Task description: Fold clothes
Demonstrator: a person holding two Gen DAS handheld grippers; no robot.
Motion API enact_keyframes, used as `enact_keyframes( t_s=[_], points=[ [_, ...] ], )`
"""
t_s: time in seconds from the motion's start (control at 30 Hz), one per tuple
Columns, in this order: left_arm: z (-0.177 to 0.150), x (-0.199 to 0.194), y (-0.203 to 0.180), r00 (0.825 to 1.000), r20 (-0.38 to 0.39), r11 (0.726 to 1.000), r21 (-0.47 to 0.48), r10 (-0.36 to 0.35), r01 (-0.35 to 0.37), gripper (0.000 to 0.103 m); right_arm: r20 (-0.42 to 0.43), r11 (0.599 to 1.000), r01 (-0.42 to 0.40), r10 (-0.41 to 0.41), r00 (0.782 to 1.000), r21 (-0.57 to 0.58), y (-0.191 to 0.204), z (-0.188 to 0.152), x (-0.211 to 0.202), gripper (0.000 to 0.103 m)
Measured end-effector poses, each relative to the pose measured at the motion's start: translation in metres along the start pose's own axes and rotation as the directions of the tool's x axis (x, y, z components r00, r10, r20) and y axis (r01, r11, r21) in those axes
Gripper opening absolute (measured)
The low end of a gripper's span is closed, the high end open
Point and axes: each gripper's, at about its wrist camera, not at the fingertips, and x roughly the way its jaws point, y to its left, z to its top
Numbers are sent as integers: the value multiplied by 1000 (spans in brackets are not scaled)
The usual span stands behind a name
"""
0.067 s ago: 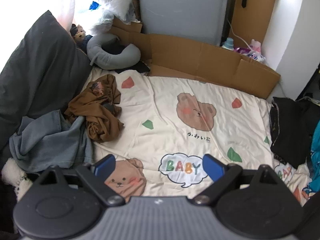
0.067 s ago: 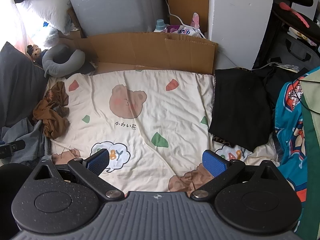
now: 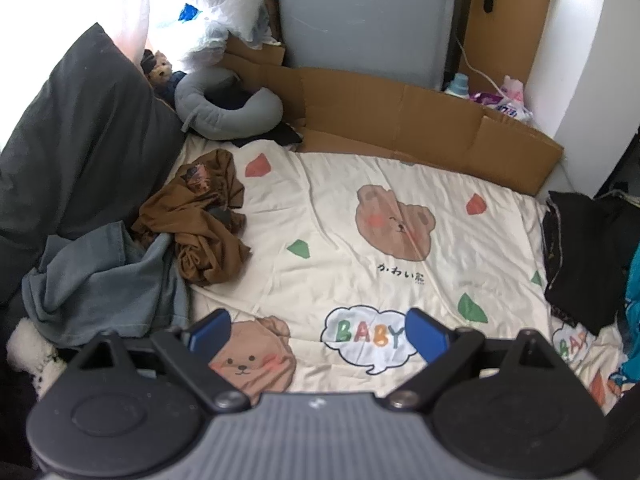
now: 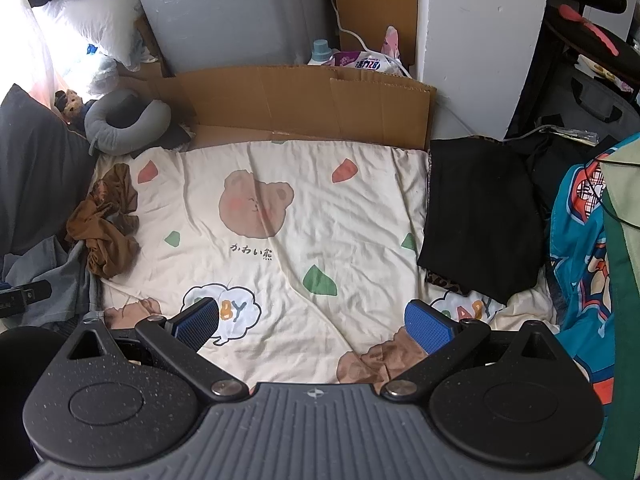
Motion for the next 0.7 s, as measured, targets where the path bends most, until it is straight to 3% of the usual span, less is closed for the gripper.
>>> enact_keyframes(
  t_s=[0.3,0.7],
  points=[
    [-4,-1,-5,999,-2,999,21,36,-35,94,-2,1000,-7,7,1000,6,-2,1,-2,102],
    [-1,5,4,998,-47,999,-16,-34,34,87,2,1000,-14,14,1000,4,-2,1,-2,102]
  ],
)
